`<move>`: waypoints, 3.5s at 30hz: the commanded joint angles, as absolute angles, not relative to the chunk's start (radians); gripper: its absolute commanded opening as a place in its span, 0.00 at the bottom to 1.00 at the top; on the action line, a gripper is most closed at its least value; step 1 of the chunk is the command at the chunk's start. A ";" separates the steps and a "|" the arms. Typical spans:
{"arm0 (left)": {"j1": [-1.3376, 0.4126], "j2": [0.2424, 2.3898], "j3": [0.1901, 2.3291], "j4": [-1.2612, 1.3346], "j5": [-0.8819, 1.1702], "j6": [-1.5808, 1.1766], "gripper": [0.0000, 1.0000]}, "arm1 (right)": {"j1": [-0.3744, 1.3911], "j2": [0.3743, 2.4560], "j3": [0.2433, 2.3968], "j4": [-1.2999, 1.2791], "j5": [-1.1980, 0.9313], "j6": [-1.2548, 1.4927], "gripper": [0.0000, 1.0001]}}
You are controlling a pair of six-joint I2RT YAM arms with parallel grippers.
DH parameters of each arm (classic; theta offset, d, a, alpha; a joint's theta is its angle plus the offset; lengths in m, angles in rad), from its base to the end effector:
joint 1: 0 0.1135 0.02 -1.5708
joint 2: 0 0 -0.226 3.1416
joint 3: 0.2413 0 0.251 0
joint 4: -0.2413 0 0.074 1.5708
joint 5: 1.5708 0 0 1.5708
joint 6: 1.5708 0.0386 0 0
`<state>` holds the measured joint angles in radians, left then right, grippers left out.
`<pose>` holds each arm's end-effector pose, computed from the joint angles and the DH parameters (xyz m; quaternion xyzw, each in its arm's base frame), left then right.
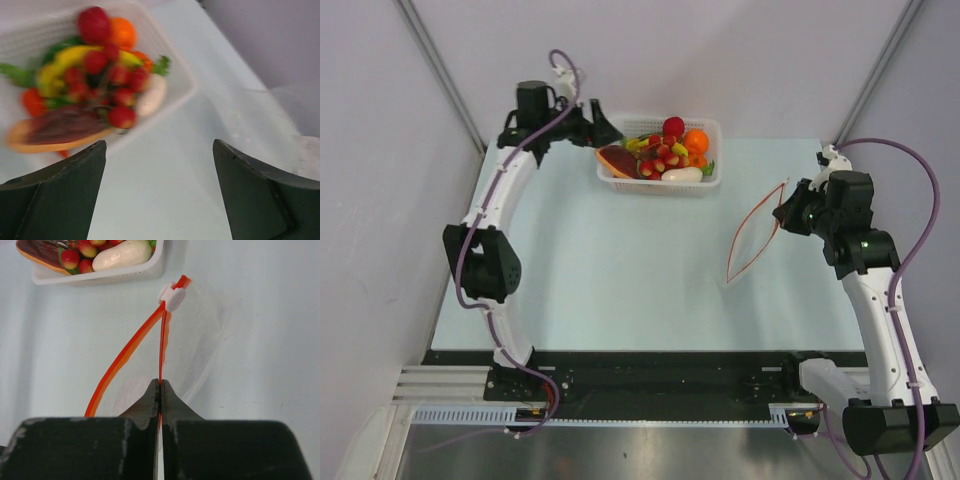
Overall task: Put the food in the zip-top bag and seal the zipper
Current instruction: Open the zipper of the food storage bag, then pick up the fake food from the bin, then place the fake food in the zipper food storage bag.
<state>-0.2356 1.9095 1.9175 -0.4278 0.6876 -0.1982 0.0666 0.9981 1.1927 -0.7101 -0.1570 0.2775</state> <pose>0.4155 -0.1249 0.3463 0.1982 0.7863 -0.3864 0.4395 0.2217 0.0208 0.3541 0.0514 0.8607 0.1527 0.4829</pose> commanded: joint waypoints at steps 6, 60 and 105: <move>-0.048 2.218 2.269 -0.563 0.874 0.333 0.92 | 0.060 1.055 1.219 -0.627 -0.146 0.307 0.00; -0.101 2.042 2.201 -0.910 0.595 1.081 0.00 | 0.061 1.154 1.249 -0.569 -0.152 0.273 0.00; -0.563 1.675 2.329 -1.235 0.466 0.034 0.00 | 0.213 1.181 1.226 -0.403 -0.005 0.379 0.00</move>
